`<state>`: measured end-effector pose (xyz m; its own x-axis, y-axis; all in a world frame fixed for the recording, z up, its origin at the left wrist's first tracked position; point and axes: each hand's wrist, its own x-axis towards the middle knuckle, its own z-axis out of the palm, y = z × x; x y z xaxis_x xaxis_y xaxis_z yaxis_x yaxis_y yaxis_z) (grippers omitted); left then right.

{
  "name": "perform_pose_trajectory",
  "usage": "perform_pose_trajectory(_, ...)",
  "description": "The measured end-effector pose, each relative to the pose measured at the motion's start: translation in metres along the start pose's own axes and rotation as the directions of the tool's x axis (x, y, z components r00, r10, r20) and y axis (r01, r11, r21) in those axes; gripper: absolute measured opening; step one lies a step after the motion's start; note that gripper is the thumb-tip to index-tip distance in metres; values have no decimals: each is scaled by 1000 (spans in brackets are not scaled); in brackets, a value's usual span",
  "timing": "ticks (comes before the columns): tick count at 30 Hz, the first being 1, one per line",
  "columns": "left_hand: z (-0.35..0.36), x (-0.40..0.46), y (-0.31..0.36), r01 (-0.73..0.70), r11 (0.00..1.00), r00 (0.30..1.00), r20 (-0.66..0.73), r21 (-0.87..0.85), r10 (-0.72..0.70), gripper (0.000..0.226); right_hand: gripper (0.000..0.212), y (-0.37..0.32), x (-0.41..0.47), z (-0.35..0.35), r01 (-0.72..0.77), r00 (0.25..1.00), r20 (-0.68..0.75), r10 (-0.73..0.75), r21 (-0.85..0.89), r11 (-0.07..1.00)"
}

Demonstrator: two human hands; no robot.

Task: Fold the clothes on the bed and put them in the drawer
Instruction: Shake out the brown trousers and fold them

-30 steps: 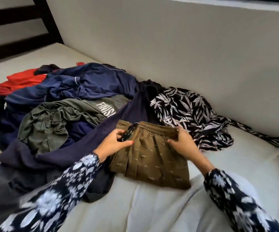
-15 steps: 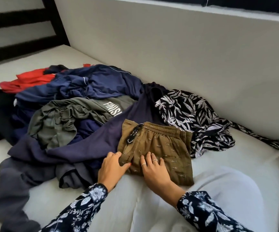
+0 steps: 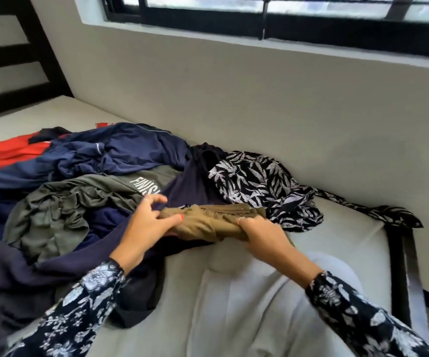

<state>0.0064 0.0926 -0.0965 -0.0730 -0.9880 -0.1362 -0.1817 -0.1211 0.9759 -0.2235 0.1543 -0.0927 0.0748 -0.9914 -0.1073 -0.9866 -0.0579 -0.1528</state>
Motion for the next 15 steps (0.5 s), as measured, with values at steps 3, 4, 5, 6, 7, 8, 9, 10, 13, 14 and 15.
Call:
perform_pose_trajectory(3,10,-4,56,-225,974,969,105,15,222,35,30,18,-10,-48,-8,996,-93,14,63,998)
perform_pose_trajectory(4,13,-6,75,-280,959,953,129,32,274,24,26,25,-14,-63,-4,992,-127,12,63,998)
perform_pose_trajectory(5,15,-7,91,-324,945,937,153,46,314,16,23,31,-20,-80,-6,987,-157,15,60,998)
perform_pose_trajectory(6,20,-9,107,-370,926,917,192,76,350,20,23,40,-27,-95,-13,983,-182,26,71,997)
perform_pose_trajectory(7,26,-8,120,-400,908,902,227,123,367,32,23,49,-33,-108,-15,980,-196,34,100,995)
perform_pose_trajectory(8,32,-7,130,-423,889,890,264,175,372,42,23,59,-38,-119,-13,979,-202,42,142,990)
perform_pose_trajectory(9,43,-3,138,-445,870,876,304,212,374,48,23,71,-43,-127,-18,979,-198,54,179,984)
perform_pose_trajectory(10,53,-1,144,-463,855,862,342,234,374,50,23,82,-47,-133,-29,979,-193,69,202,979)
perform_pose_trajectory(13,94,12,153,-510,823,826,409,250,387,41,29,119,-56,-145,-102,968,-205,145,207,973)
perform_pose_trajectory(14,112,17,156,-521,819,814,430,241,391,35,32,133,-60,-150,-144,956,-229,185,184,972)
perform_pose_trajectory(15,129,22,160,-533,815,802,443,227,401,32,35,146,-63,-155,-195,937,-262,233,162,967)
